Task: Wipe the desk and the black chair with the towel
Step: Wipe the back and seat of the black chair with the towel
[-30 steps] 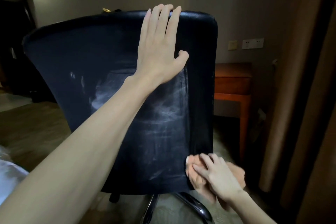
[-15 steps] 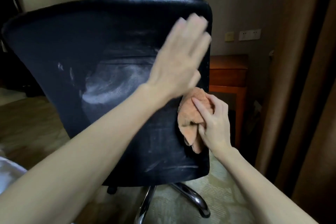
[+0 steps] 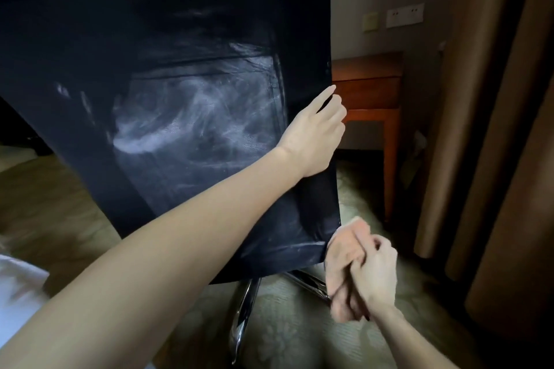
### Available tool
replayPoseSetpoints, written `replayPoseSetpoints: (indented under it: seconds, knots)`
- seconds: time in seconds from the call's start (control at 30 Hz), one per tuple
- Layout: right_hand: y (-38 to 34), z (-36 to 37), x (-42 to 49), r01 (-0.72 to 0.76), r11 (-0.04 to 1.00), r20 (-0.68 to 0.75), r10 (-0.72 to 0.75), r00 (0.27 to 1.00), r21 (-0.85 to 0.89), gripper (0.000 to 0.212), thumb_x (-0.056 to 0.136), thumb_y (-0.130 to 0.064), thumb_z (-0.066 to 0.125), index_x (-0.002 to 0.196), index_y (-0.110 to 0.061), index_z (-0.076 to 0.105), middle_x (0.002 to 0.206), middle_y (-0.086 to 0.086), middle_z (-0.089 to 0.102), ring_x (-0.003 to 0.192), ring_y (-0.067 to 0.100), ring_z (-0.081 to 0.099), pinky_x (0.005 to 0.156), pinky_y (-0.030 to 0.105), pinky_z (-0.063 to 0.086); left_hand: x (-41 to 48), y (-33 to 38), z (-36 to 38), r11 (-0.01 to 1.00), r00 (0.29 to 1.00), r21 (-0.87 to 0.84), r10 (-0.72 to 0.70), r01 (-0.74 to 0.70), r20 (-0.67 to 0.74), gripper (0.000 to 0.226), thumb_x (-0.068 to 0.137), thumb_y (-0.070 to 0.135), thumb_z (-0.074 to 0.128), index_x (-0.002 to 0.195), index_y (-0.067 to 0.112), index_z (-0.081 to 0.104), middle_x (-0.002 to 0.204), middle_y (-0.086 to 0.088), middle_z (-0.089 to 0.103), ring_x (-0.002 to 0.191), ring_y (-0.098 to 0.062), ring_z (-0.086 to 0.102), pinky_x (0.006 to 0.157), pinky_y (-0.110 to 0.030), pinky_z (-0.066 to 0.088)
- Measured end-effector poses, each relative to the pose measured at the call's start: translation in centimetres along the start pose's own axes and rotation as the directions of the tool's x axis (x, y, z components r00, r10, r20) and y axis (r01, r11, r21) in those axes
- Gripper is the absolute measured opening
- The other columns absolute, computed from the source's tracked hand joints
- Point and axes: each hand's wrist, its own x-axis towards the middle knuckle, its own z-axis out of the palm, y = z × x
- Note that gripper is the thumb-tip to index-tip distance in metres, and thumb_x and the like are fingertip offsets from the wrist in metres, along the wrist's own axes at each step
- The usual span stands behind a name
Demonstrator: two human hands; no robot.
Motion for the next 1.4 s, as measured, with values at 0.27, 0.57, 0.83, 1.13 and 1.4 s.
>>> replayPoseSetpoints:
  seconds: [0.27, 0.57, 0.83, 1.13, 1.4]
  knots:
    - [-6.6, 0.7, 1.7, -0.267, 0.855, -0.075, 0.333, 0.94, 0.445, 0.059, 0.089, -0.005, 0.049, 0.144, -0.025, 0.058, 0.135, 0.011, 0.063, 0.121, 0.031, 0.059, 0.102, 0.037, 0.046, -1.5, 0.6, 3.6, 0.999, 0.988, 0.035, 0.04, -0.035, -0.148, 0.06, 0.099, 0.055, 0.059, 0.136, 0.008, 0.057, 0.146, -0.02, 0.051, 0.151, -0.041, 0.032, 0.128, -0.058, 0.005]
    - [-10.5, 6.6, -5.9, -0.115, 0.967, 0.038, 0.109, 0.993, 0.228, 0.078, 0.084, -0.002, 0.062, 0.151, -0.026, 0.029, 0.137, 0.007, 0.035, 0.124, 0.026, 0.036, 0.101, 0.035, 0.038, -0.4, 0.5, 3.8, 0.993, 0.973, 0.085, 0.092, -0.076, -0.21, 0.052, 0.097, 0.053, 0.063, 0.122, 0.007, 0.063, 0.13, -0.02, 0.057, 0.143, -0.041, 0.04, 0.128, -0.061, 0.008]
    - [-7.7, 1.2, -0.6, -0.159, 0.914, -0.221, 0.254, 0.942, 0.372, 0.095, 0.079, 0.005, 0.053, 0.161, -0.032, 0.021, 0.139, 0.006, 0.036, 0.131, 0.027, 0.033, 0.099, 0.033, 0.03, -0.6, 0.7, 3.5, 0.997, 0.974, 0.043, 0.065, -0.057, -0.215, 0.052, 0.097, 0.051, 0.063, 0.122, 0.005, 0.062, 0.129, -0.021, 0.056, 0.143, -0.04, 0.04, 0.128, -0.06, 0.009]
    - [-9.9, 7.1, -6.2, -0.076, 0.981, -0.007, 0.078, 0.997, 0.18, 0.096, 0.076, 0.004, 0.06, 0.158, -0.024, 0.02, 0.136, 0.009, 0.035, 0.121, 0.025, 0.037, 0.104, 0.04, 0.037, -0.9, 0.9, 4.1, 0.999, 0.973, -0.021, 0.035, -0.04, -0.228, 0.053, 0.095, 0.049, 0.066, 0.12, 0.003, 0.059, 0.131, -0.023, 0.054, 0.145, -0.04, 0.038, 0.128, -0.06, 0.01]
    - [-5.8, 1.7, -1.1, -0.258, 0.821, -0.254, 0.43, 0.867, 0.51, 0.08, 0.081, 0.01, 0.049, 0.155, -0.019, 0.04, 0.14, 0.019, 0.04, 0.13, 0.036, 0.04, 0.114, 0.033, 0.028, -1.1, 1.6, 3.8, 1.0, 0.983, 0.011, -0.02, 0.022, -0.185, 0.044, 0.093, 0.039, 0.072, 0.121, 0.006, 0.063, 0.133, -0.022, 0.054, 0.146, -0.041, 0.036, 0.128, -0.06, 0.009]
